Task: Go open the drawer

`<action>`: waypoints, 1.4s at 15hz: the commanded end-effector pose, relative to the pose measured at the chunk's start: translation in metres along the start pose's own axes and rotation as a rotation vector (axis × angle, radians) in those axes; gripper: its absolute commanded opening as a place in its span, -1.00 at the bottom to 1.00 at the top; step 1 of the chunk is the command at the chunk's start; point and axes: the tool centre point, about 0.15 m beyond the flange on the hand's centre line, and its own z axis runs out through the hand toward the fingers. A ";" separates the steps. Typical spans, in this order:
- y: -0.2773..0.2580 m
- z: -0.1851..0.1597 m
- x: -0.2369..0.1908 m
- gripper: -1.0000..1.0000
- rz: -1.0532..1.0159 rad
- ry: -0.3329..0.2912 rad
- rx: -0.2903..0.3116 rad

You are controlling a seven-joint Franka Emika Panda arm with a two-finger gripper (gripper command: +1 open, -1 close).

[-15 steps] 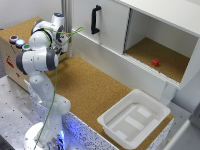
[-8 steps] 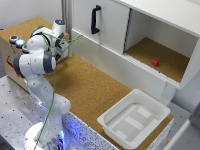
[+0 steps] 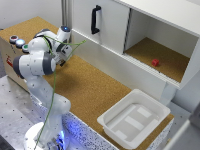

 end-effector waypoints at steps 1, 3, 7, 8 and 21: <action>-0.006 0.027 0.008 1.00 0.032 -0.025 0.086; -0.011 0.031 0.010 1.00 0.041 -0.034 0.101; -0.014 0.029 0.013 1.00 0.045 -0.036 0.101; -0.013 0.029 0.013 1.00 0.048 -0.034 0.107; -0.010 0.024 0.021 -1.00 0.003 -0.022 0.085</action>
